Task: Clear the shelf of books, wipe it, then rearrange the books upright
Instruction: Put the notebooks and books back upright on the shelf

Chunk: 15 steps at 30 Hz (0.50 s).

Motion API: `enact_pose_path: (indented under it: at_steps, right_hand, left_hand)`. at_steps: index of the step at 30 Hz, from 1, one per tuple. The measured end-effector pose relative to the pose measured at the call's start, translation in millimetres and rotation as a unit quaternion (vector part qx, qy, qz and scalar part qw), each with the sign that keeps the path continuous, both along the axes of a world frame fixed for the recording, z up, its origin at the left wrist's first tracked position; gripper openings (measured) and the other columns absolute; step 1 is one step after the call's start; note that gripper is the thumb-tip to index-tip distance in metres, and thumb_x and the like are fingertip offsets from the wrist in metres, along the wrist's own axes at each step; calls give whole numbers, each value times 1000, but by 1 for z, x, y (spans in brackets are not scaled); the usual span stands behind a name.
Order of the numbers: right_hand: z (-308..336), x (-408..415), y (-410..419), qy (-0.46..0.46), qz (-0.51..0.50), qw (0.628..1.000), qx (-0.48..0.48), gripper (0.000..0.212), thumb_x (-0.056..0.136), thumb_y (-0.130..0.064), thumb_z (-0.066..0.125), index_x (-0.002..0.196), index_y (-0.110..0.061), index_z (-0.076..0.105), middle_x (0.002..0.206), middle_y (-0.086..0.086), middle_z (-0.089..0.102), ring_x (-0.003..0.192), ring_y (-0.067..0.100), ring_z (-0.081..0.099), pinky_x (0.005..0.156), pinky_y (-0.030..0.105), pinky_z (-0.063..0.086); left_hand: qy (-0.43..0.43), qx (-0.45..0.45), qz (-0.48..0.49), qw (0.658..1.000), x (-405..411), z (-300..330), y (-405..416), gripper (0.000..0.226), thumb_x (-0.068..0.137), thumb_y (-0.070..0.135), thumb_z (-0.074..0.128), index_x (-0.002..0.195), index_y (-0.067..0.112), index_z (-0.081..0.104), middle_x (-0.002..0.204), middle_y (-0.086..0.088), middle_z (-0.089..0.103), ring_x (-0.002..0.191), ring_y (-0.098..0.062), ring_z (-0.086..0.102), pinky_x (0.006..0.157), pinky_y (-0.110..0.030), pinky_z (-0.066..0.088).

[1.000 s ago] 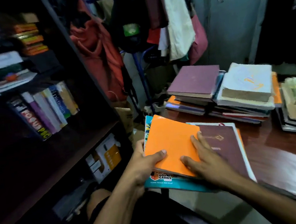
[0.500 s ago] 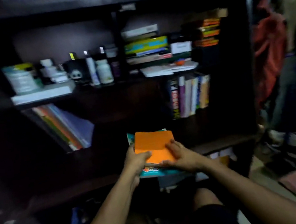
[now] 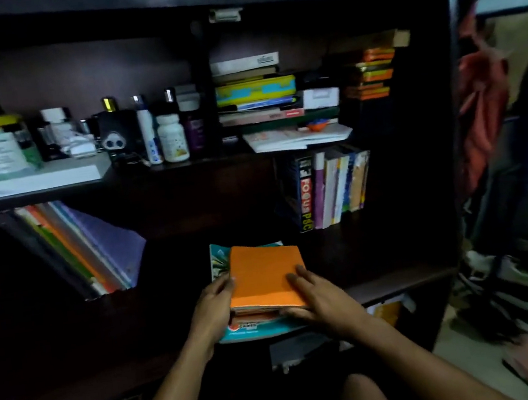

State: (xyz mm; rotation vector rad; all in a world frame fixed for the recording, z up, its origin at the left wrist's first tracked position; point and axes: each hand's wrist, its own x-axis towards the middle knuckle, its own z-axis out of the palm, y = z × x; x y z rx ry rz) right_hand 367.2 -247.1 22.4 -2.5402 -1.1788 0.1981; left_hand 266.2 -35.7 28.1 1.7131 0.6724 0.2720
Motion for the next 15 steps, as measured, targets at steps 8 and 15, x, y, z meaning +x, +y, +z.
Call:
enact_pose_path:
  at_steps: [8,15]
  right_hand:
    - [44,36,-65,-7,-35,999,-41,78,91,-76,38,155,-32,33,165,0,26,144,25,36,115,40,33]
    - [65,61,-114,48,-84,967,238,42,103,-59,36,107,-31,67,100,-9,71,96,4,67,91,36,51]
  left_hand:
    - [55,218,-14,974,47,-12,-55,39,107,46,30,141,42,49,142,-3,55,122,-32,56,87,-35,41]
    - [37,439,-68,895,57,-25,-77,82,95,40,54,160,34,3,168,-2,-2,153,-29,9,116,-53,28]
